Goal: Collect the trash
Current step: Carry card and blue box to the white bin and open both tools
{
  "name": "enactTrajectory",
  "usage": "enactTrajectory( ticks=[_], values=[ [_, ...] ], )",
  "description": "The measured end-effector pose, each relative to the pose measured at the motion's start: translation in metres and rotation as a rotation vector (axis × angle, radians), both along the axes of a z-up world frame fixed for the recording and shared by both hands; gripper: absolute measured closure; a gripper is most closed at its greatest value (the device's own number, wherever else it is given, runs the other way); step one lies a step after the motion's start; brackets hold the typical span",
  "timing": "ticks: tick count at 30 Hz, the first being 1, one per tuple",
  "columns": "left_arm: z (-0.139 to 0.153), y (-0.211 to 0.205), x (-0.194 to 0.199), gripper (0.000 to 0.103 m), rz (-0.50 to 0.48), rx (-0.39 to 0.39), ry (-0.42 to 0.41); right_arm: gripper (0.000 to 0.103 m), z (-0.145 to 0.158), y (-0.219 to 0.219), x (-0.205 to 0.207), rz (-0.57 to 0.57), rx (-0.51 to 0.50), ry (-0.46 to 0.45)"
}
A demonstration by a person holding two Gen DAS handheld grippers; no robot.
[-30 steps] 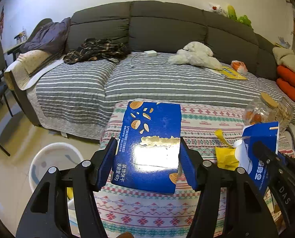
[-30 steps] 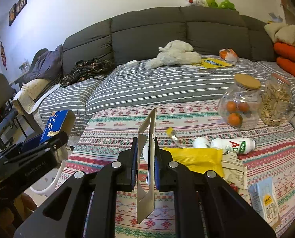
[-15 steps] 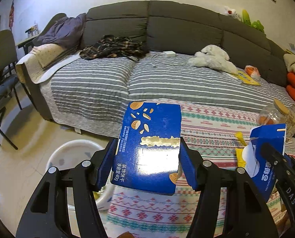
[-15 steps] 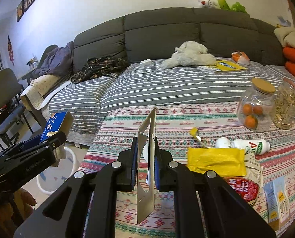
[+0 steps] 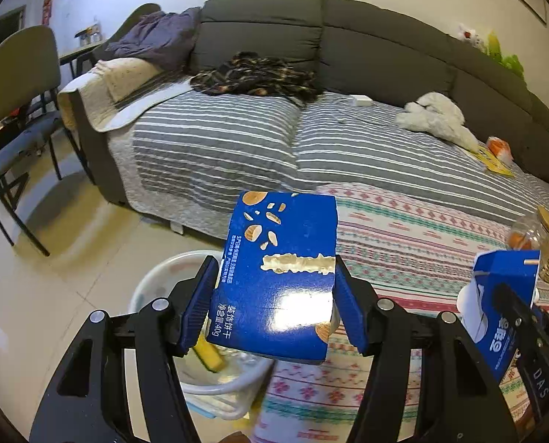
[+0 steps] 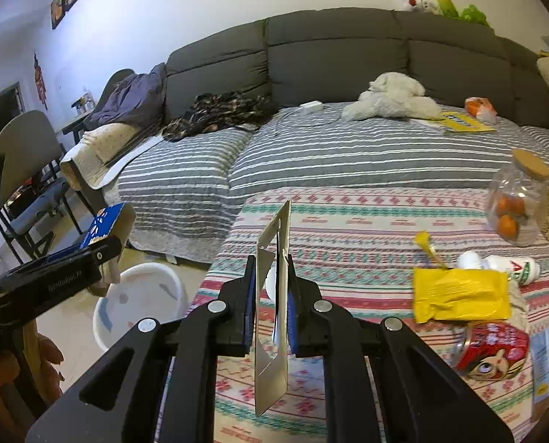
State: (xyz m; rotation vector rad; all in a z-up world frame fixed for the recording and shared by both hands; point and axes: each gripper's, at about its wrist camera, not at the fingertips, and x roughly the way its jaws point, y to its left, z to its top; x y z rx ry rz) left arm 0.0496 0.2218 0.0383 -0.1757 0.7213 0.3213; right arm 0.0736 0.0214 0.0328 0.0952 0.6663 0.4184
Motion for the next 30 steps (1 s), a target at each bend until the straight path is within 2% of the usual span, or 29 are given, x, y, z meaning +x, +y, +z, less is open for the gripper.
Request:
enactTrajectory(
  ticks=[4, 15, 18, 25, 30],
  values=[
    [0.000, 0.023, -0.003, 0.045, 0.037, -0.011, 0.018, 0.090, -0.003, 0.018, -0.001, 0.019, 0.043, 0.028],
    [0.002, 0.082, -0.013, 0.044, 0.124, -0.119, 0.037, 0.089, -0.004, 0.083, -0.010, 0.096, 0.081, 0.061],
    [0.004, 0.090, -0.014, 0.031, 0.143, -0.125, 0.041, 0.089, -0.004, 0.098, -0.010, 0.113, 0.082, 0.071],
    [0.013, 0.118, -0.028, 0.031, 0.204, -0.141, 0.004, 0.089, -0.004, 0.135, -0.010, 0.155, 0.067, 0.075],
    [0.021, 0.136, -0.042, 0.031, 0.254, -0.118, -0.023, 0.089, -0.005, 0.163, -0.009, 0.184, 0.062, 0.077]
  ],
)
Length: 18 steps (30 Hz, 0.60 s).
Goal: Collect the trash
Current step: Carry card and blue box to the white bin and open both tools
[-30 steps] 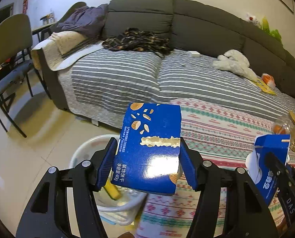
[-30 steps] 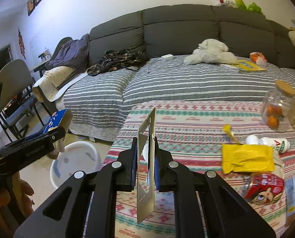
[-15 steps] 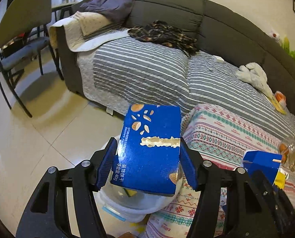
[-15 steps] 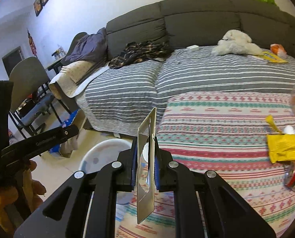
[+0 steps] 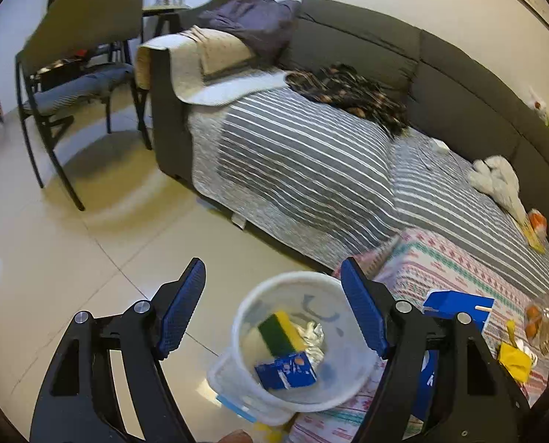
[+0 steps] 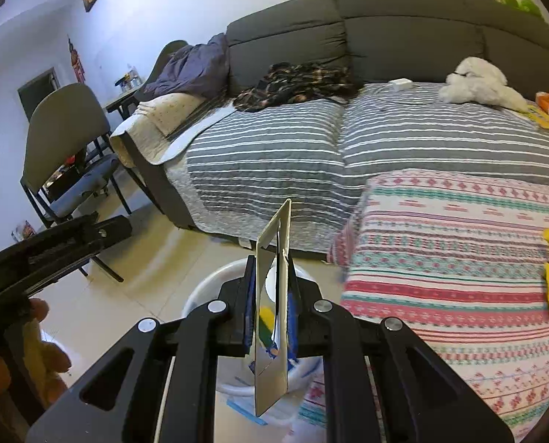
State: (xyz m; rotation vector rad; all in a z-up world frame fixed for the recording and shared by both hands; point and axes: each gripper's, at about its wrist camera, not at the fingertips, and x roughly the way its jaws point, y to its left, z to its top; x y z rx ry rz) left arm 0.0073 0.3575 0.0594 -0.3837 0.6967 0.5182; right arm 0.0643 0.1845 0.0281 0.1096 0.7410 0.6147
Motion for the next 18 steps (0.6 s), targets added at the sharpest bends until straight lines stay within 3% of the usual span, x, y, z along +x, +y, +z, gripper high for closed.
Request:
enactTrajectory(
  ticks=[12, 16, 18],
  values=[
    [0.007, 0.048, -0.027, 0.028, 0.121, -0.030, -0.021, 0.085, -0.007, 0.062, 0.003, 0.069, -0.049, 0.007],
    [0.008, 0.058, -0.032, 0.027, 0.156, -0.017, -0.018, 0.052, -0.006, 0.070, 0.002, 0.048, -0.058, -0.005],
    [0.007, 0.060, -0.034, 0.025, 0.164, -0.016, -0.015, 0.050, -0.003, 0.069, 0.002, 0.029, -0.059, -0.016]
  ],
)
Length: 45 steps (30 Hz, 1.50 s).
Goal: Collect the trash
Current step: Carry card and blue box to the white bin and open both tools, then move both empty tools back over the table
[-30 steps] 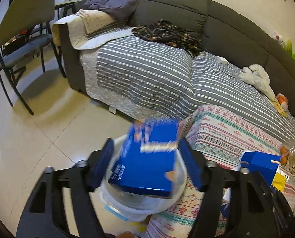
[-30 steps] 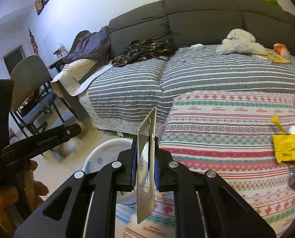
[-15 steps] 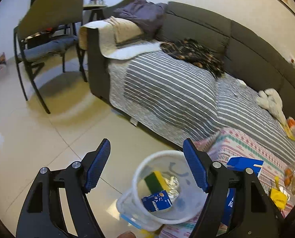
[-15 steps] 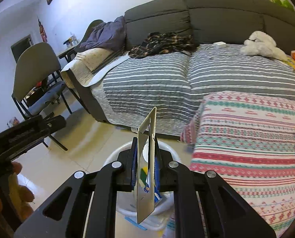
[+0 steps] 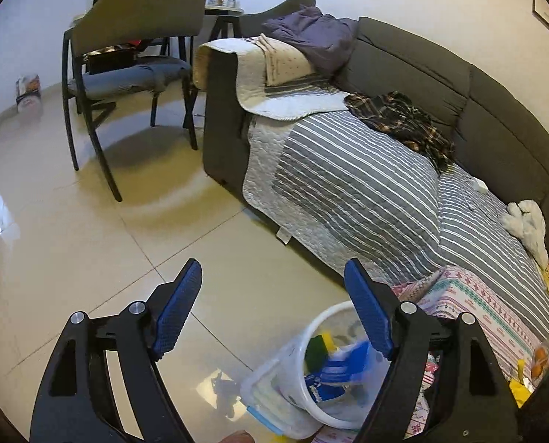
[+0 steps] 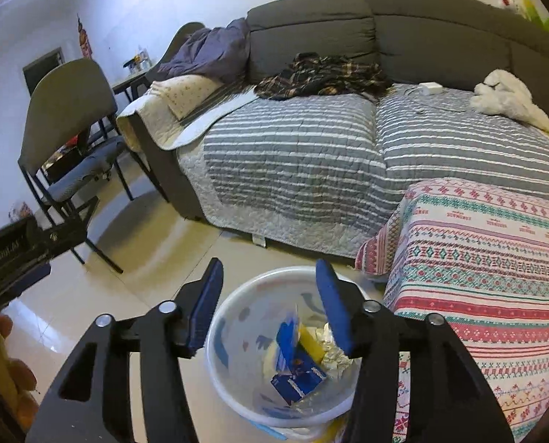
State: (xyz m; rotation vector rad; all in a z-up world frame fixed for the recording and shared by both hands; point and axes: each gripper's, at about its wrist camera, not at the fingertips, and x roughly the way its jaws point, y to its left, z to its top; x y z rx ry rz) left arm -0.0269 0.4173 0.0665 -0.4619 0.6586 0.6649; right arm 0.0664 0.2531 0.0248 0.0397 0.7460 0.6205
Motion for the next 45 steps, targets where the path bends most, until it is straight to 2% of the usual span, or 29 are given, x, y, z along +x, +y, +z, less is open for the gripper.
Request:
enactTrajectory(
  ticks=[1, 5, 11, 19, 28, 36, 45],
  values=[
    [0.000, 0.000, -0.001, 0.022, 0.002, 0.001, 0.002, 0.047, 0.001, -0.001, 0.000, -0.007, -0.007, -0.006],
    [-0.001, -0.005, 0.000, 0.020, -0.004, 0.016, 0.011, 0.029, 0.007, -0.011, 0.004, -0.067, -0.009, -0.027],
    [-0.004, -0.020, 0.003, 0.012, -0.010, 0.053, 0.037, 0.015, 0.012, -0.029, 0.010, -0.155, -0.024, -0.029],
    [-0.007, -0.036, 0.008, 0.010, -0.013, 0.074, 0.058, 0.013, 0.010, -0.049, 0.018, -0.223, -0.044, -0.012],
    [-0.011, -0.079, 0.022, 0.010, -0.094, 0.121, 0.079, 0.013, 0.007, -0.086, 0.020, -0.272, -0.048, -0.020],
    [-0.014, -0.126, 0.039, 0.010, -0.177, 0.158, 0.089, 0.013, 0.010, -0.137, 0.022, -0.342, -0.063, -0.050],
    [-0.018, -0.181, 0.057, 0.010, -0.262, 0.189, 0.096, 0.013, 0.003, -0.198, 0.029, -0.417, -0.080, -0.042]
  ],
)
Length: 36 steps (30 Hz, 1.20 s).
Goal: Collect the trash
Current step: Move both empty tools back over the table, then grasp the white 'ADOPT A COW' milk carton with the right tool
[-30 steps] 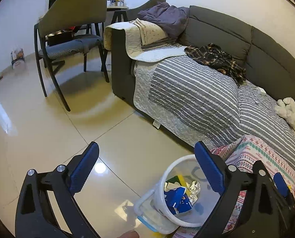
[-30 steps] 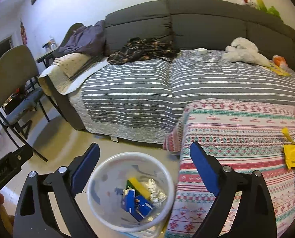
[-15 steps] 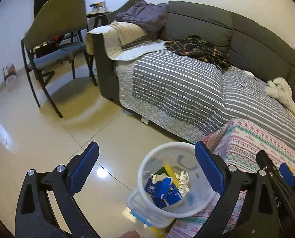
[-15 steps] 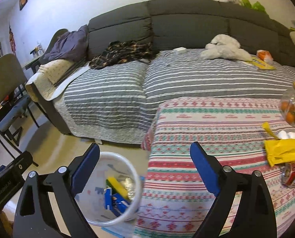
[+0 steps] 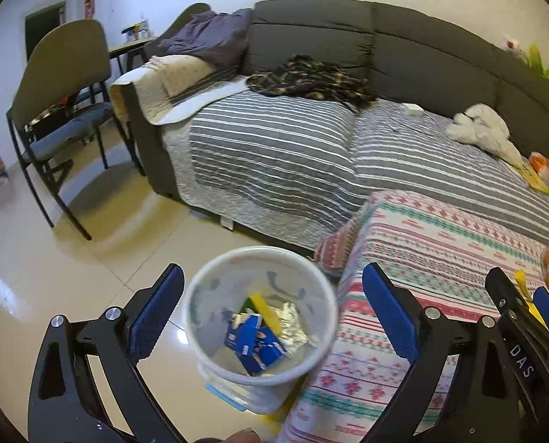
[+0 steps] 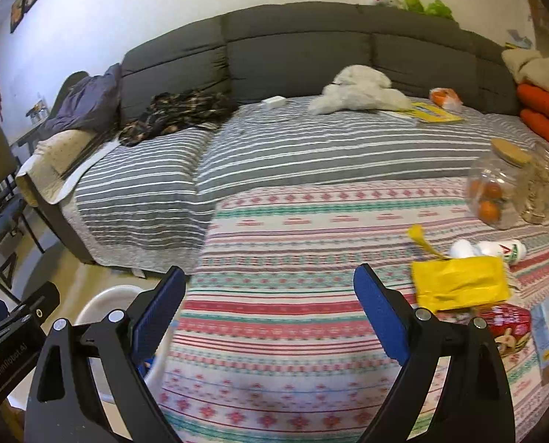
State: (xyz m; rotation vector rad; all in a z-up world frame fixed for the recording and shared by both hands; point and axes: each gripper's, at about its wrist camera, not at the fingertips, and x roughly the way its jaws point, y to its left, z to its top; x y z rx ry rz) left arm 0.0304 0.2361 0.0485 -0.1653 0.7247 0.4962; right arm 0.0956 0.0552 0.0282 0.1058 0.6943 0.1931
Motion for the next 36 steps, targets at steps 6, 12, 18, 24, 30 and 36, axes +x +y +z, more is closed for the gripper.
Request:
enactTrajectory(
  ticks=[6, 12, 18, 24, 30, 36],
  values=[
    [-0.003, -0.038, 0.013, 0.010, -0.061, 0.005, 0.004, 0.013, -0.004, -0.037, 0.001, -0.046, 0.000, 0.010],
    [-0.005, -0.072, 0.023, 0.010, -0.115, 0.019, 0.009, 0.013, -0.006, -0.071, 0.003, -0.092, -0.004, 0.018],
    [-0.008, -0.104, 0.030, 0.010, -0.171, 0.008, 0.014, 0.013, -0.011, -0.112, -0.004, -0.135, -0.020, 0.027],
    [-0.011, -0.141, 0.033, 0.010, -0.238, 0.030, 0.017, 0.013, -0.012, -0.149, -0.008, -0.181, -0.010, 0.044],
    [-0.016, -0.164, 0.035, 0.010, -0.289, 0.038, 0.024, 0.013, -0.013, -0.185, -0.018, -0.208, -0.055, 0.050],
    [-0.026, -0.179, 0.039, 0.010, -0.320, 0.045, 0.049, 0.013, -0.018, -0.236, -0.026, -0.270, -0.091, 0.084]
  ],
)
